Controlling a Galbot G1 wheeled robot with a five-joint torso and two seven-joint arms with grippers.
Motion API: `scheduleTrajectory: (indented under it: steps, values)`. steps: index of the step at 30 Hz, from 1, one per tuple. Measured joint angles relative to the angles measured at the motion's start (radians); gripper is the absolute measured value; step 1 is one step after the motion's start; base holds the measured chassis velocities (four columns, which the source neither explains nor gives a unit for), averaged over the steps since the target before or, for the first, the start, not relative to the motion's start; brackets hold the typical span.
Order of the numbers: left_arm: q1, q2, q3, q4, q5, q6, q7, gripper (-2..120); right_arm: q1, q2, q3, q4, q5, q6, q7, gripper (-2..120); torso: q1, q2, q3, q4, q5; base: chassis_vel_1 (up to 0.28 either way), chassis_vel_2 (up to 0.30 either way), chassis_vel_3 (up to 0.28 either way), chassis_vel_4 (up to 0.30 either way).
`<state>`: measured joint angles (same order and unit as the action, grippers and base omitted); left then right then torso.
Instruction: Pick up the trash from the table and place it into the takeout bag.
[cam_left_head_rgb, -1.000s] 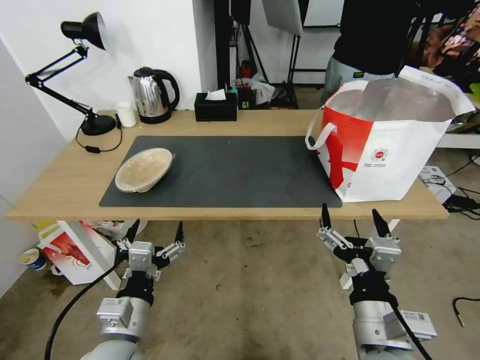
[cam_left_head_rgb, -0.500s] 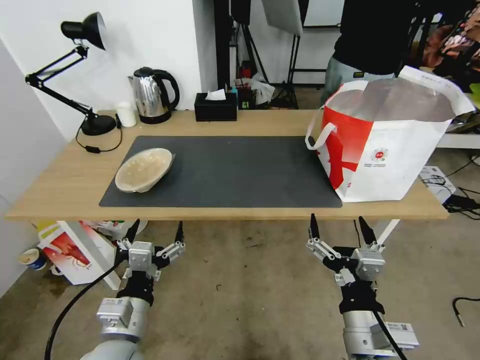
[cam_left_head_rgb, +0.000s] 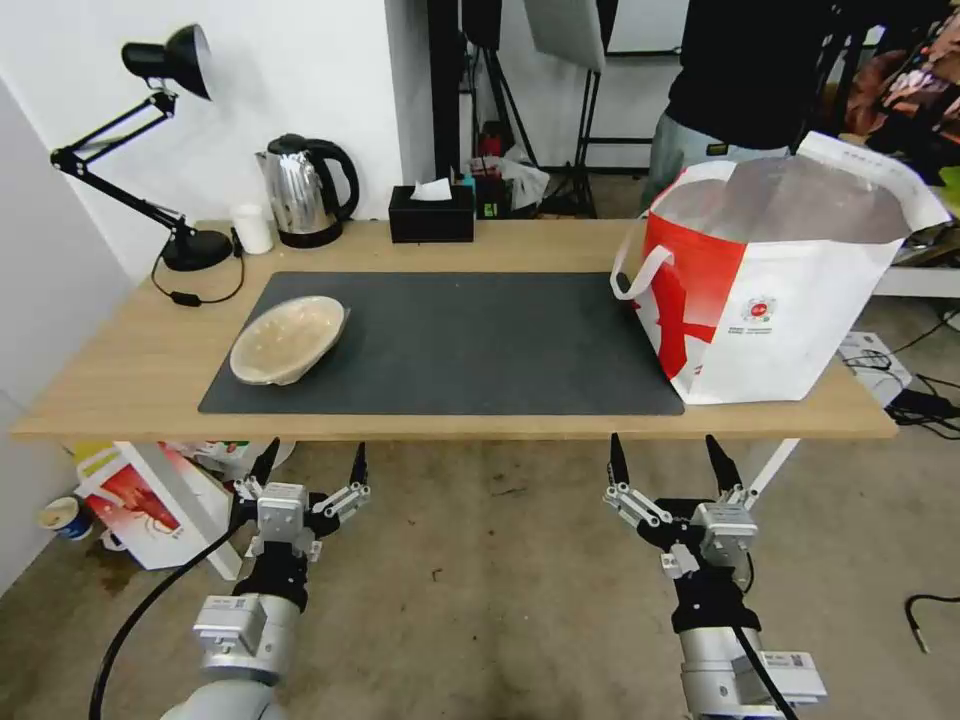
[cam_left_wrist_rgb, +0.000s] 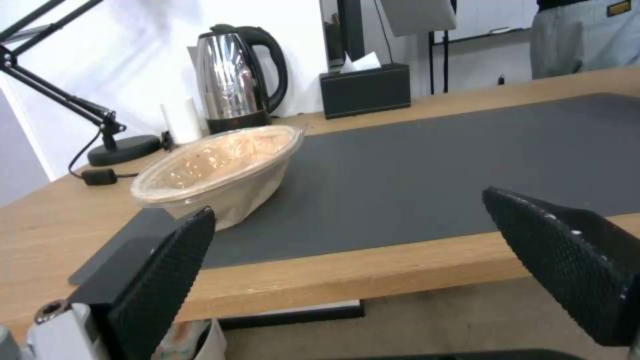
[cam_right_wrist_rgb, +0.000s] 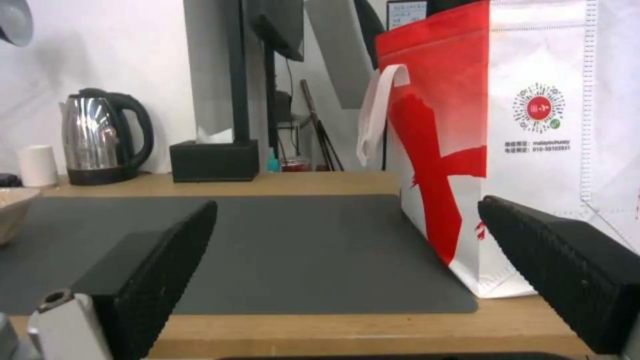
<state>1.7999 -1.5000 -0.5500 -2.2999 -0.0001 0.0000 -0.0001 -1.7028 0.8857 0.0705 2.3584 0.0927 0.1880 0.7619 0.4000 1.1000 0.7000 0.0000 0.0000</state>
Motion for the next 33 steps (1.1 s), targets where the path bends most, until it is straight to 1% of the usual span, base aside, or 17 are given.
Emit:
scheduleTrajectory:
  steps: [33]
  values:
    - [0.0,0.0,0.0,0.0,0.0,0.0,0.0,100,-0.007,0.003,-0.013,-0.017,-0.017,-0.003,0.006,100,0.0,0.0,0.0,0.0,0.0,0.0,0.0,0.0,0.0]
